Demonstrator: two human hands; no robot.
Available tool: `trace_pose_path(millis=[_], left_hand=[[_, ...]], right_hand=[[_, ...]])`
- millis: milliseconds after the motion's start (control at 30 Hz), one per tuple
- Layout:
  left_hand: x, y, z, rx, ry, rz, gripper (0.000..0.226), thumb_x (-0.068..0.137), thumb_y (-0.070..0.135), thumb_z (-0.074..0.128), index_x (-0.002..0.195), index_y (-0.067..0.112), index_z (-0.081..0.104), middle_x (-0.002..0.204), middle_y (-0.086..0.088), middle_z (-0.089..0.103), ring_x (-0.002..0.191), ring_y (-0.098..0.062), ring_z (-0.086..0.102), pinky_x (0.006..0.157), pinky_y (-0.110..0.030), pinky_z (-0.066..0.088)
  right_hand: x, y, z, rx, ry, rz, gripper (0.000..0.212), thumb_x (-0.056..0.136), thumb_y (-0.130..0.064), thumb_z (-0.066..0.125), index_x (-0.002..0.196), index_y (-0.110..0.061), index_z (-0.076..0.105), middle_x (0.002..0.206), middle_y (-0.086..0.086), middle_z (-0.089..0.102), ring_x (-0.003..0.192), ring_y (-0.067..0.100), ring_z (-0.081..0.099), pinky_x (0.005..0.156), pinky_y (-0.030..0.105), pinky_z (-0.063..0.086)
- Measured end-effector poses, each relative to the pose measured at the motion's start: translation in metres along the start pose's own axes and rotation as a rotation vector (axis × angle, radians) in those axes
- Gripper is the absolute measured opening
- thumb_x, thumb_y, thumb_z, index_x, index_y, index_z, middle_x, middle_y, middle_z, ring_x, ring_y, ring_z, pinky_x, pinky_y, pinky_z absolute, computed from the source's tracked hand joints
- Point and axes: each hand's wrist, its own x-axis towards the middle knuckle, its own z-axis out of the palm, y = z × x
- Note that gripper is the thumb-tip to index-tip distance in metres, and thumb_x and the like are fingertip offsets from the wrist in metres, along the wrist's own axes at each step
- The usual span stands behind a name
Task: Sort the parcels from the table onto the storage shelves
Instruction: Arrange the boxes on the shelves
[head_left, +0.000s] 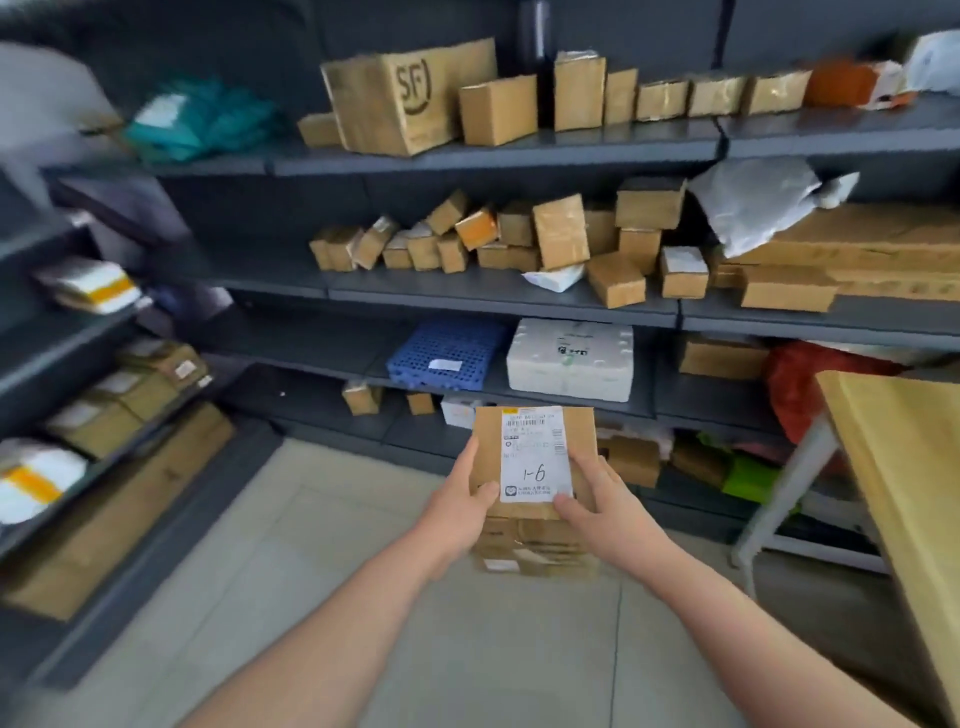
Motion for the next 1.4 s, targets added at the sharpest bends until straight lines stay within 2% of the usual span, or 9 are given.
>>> trace_pose_path(millis=[200, 367, 567, 767, 867, 1033, 1233, 1333, 1400], left_hand=[[0.019, -0.055, -0.119, -0.023, 0.154, -0.084, 0.065, 0.101, 0.026, 0.047, 0.153, 0.041, 0.01, 0.148, 0.005, 0.043, 0.121, -0.013, 0.048, 0.104, -0.028, 0.038], [0.012, -0.095, -0.204, -0.114, 0.312, -0.156, 0.064, 0.101, 0.028, 0.047, 0.152, 0.045, 0.011, 0.145, 0.008, 0.045, 0.113, -0.012, 0.049, 0.101, -0.032, 0.043], [0.016, -0.117, -0.287, -0.185, 0.467, -0.224, 0.063, 0.101, 0.032, 0.047, 0.15, 0.049, 0.012, 0.13, 0.013, 0.049, 0.089, 0.003, 0.051, 0.07, -0.022, 0.045], [0.05, -0.113, -0.347, -0.192, 0.594, -0.344, 0.065, 0.099, 0.041, 0.046, 0.15, 0.049, 0.006, 0.148, 0.004, 0.042, 0.12, -0.022, 0.051, 0.102, -0.048, 0.044], [0.082, -0.105, -0.374, -0.171, 0.654, -0.375, 0.066, 0.099, 0.042, 0.046, 0.151, 0.049, 0.005, 0.15, 0.002, 0.04, 0.122, -0.024, 0.051, 0.102, -0.049, 0.045], [0.138, -0.079, -0.413, -0.232, 0.72, -0.377, 0.067, 0.101, 0.034, 0.047, 0.151, 0.048, 0.005, 0.147, -0.001, 0.043, 0.114, -0.022, 0.057, 0.097, -0.048, 0.049], [0.168, -0.069, -0.46, -0.294, 0.817, -0.421, 0.066, 0.101, 0.033, 0.048, 0.151, 0.049, 0.008, 0.137, 0.001, 0.047, 0.092, -0.012, 0.06, 0.077, -0.037, 0.056], [0.175, -0.073, -0.487, -0.284, 0.856, -0.436, 0.065, 0.101, 0.033, 0.047, 0.151, 0.047, 0.009, 0.138, -0.001, 0.045, 0.099, -0.016, 0.059, 0.089, -0.044, 0.054], [0.179, -0.078, -0.506, -0.266, 0.874, -0.447, 0.065, 0.1, 0.033, 0.048, 0.151, 0.046, 0.01, 0.14, -0.001, 0.044, 0.103, -0.018, 0.058, 0.086, -0.041, 0.055]], right_hand=[[0.064, -0.081, 0.097, -0.047, -0.15, -0.121, 0.065, 0.094, -0.035, 0.051, 0.149, -0.044, 0.017, 0.159, -0.008, 0.018, 0.146, 0.015, 0.017, 0.114, 0.041, 0.029], [0.105, -0.144, 0.173, -0.061, -0.297, -0.206, 0.063, 0.094, -0.034, 0.051, 0.147, -0.047, 0.019, 0.158, -0.009, 0.02, 0.145, 0.015, 0.019, 0.113, 0.042, 0.03], [0.157, -0.212, 0.236, -0.051, -0.439, -0.321, 0.061, 0.092, -0.035, 0.051, 0.143, -0.052, 0.023, 0.156, -0.006, 0.025, 0.143, 0.013, 0.024, 0.108, 0.046, 0.037], [0.231, -0.26, 0.278, -0.063, -0.55, -0.389, 0.062, 0.091, -0.039, 0.053, 0.141, -0.055, 0.02, 0.157, -0.007, 0.025, 0.141, 0.017, 0.029, 0.104, 0.049, 0.041], [0.278, -0.28, 0.291, -0.035, -0.584, -0.436, 0.063, 0.091, -0.039, 0.054, 0.142, -0.055, 0.02, 0.156, -0.006, 0.026, 0.143, 0.016, 0.026, 0.107, 0.049, 0.038], [0.356, -0.322, 0.296, -0.023, -0.658, -0.495, 0.062, 0.091, -0.039, 0.054, 0.142, -0.054, 0.022, 0.155, -0.009, 0.029, 0.138, 0.018, 0.034, 0.106, 0.049, 0.039], [0.412, -0.375, 0.312, -0.014, -0.795, -0.556, 0.065, 0.09, -0.037, 0.058, 0.145, -0.049, 0.024, 0.147, -0.011, 0.035, 0.127, 0.015, 0.044, 0.101, 0.044, 0.044], [0.428, -0.398, 0.327, 0.009, -0.883, -0.586, 0.069, 0.087, -0.037, 0.063, 0.145, -0.045, 0.027, 0.144, -0.013, 0.037, 0.126, 0.014, 0.043, 0.102, 0.043, 0.044], [0.438, -0.413, 0.34, 0.028, -0.927, -0.606, 0.07, 0.088, -0.033, 0.065, 0.145, -0.043, 0.027, 0.145, -0.011, 0.036, 0.127, 0.013, 0.041, 0.103, 0.038, 0.042]])
